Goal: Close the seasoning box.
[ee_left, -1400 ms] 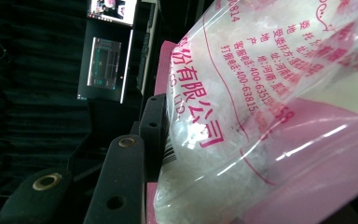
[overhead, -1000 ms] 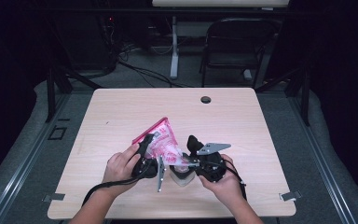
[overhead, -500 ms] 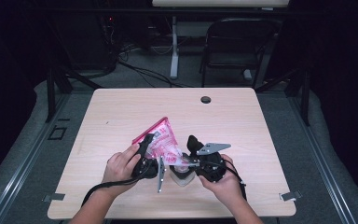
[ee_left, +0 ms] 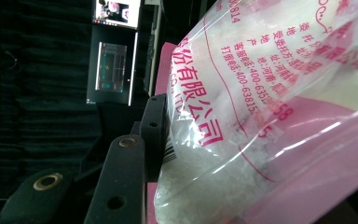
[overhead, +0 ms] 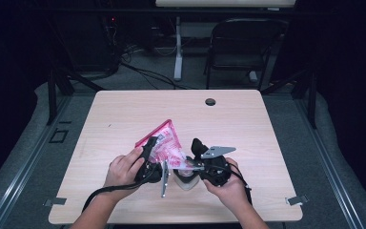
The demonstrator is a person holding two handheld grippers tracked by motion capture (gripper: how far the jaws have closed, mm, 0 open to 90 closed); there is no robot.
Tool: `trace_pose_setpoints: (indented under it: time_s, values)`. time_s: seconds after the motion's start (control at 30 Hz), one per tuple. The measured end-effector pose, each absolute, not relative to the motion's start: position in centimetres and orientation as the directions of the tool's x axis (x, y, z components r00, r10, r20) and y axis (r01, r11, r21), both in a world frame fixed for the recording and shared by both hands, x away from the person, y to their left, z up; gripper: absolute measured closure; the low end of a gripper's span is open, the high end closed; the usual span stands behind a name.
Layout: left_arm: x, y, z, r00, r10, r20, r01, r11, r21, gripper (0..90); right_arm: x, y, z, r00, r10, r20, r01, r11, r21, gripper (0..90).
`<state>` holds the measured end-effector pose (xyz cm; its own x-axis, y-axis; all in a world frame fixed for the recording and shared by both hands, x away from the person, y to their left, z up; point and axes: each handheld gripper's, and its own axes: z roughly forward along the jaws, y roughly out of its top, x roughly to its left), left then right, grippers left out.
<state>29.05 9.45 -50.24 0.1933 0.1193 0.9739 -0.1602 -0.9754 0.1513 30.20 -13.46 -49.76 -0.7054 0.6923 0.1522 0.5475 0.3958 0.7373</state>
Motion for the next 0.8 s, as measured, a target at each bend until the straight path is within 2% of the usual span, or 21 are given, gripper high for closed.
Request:
trace_pose_setpoints:
  time_s: [0.8]
  values:
    - [28.87,9.4,-49.97,0.183,0.121,0.976,-0.172,-0.973,0.153,65.6,30.16,-13.46,-49.73,-0.704,0.694,0.153,0.551,0.397,0.734,90.0]
